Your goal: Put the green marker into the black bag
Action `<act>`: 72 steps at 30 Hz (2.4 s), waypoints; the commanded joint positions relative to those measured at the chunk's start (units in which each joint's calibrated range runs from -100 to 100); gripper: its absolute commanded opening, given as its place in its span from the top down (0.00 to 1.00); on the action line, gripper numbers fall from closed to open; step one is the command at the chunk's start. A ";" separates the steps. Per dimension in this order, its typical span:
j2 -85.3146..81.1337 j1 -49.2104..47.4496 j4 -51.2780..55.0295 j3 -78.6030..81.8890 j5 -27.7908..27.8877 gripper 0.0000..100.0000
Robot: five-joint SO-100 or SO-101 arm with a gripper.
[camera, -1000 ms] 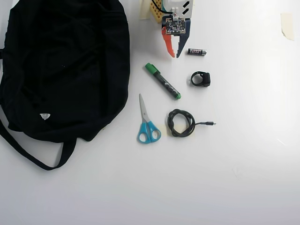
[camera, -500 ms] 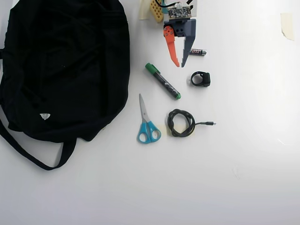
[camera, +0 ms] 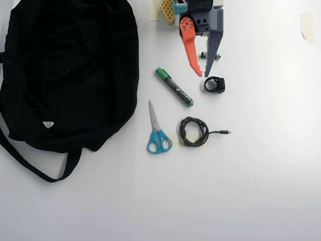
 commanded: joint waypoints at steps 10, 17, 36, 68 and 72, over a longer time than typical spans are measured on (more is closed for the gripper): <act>20.56 1.42 -1.07 -28.69 3.07 0.98; 32.68 1.05 -1.16 -43.70 3.18 0.98; 36.49 1.27 -15.89 -36.42 3.28 0.98; 35.41 0.15 15.21 -42.71 3.23 0.98; 35.66 1.50 28.04 -44.15 3.28 0.98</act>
